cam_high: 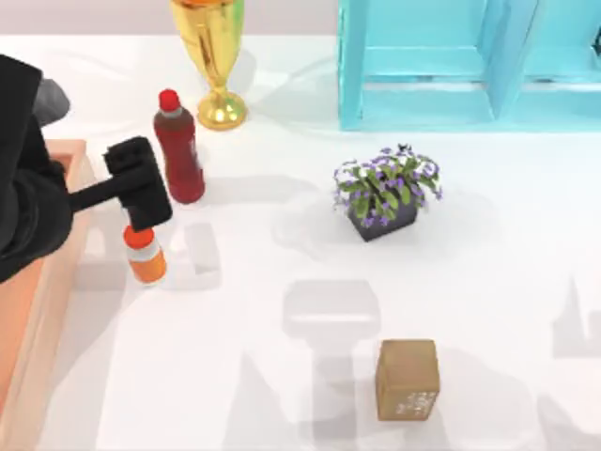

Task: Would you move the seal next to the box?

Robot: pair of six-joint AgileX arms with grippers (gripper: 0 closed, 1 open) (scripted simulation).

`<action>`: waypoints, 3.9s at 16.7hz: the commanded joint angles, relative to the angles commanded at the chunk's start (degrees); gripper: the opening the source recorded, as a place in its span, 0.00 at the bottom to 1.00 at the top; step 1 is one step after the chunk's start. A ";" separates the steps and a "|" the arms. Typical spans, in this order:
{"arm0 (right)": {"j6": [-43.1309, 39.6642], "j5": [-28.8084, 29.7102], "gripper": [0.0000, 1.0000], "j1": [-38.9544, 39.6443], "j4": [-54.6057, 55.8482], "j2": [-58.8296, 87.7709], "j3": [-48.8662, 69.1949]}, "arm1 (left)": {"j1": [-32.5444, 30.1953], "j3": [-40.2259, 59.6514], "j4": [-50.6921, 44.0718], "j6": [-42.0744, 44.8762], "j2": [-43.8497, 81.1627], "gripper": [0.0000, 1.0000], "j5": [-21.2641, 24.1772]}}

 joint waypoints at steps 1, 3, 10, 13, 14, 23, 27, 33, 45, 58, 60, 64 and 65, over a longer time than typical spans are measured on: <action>0.00 0.00 1.00 0.00 0.00 0.00 0.00 | -2.59 4.21 -4.51 -2.17 6.18 1.00 -0.40; 0.00 0.00 1.00 0.00 0.00 0.00 0.00 | -7.94 12.65 -13.23 -6.15 18.06 1.00 -1.05; 0.00 0.00 1.00 0.00 0.00 0.00 0.00 | -26.37 42.20 -34.45 -16.96 49.02 1.00 -0.36; 0.00 0.00 1.00 0.00 0.00 0.00 0.00 | -32.58 52.80 -37.75 -19.98 55.77 1.00 1.04; 0.00 0.00 1.00 0.00 0.00 0.00 0.00 | -34.17 55.58 -38.22 -20.73 57.19 1.00 1.51; 0.00 0.00 1.00 0.00 0.00 0.00 0.00 | -37.10 60.78 -38.48 -22.09 59.34 1.00 2.52; 0.00 0.00 1.00 0.00 0.00 0.00 0.00 | -37.11 56.83 -34.28 -21.90 60.02 1.00 2.59; 0.00 0.00 1.00 0.00 0.00 0.00 0.00 | -37.14 44.66 -19.05 -21.91 62.55 1.00 2.61; 0.00 0.00 1.00 0.00 0.00 0.00 0.00 | -37.17 43.33 -17.63 -21.94 62.92 0.47 2.61; 0.00 0.00 1.00 0.00 0.00 0.00 0.00 | -37.17 43.33 -17.63 -21.94 62.92 0.00 2.61; 0.00 0.00 1.00 0.00 0.00 0.00 0.00 | -37.15 43.41 -17.64 -21.88 62.85 0.00 2.63; 0.00 0.00 1.00 0.00 0.00 0.00 0.00 | -37.10 45.95 -21.12 -22.08 62.01 0.00 2.49; 0.00 0.00 1.00 0.00 0.00 0.00 0.00 | -37.10 47.09 -22.72 -22.12 61.60 0.00 2.52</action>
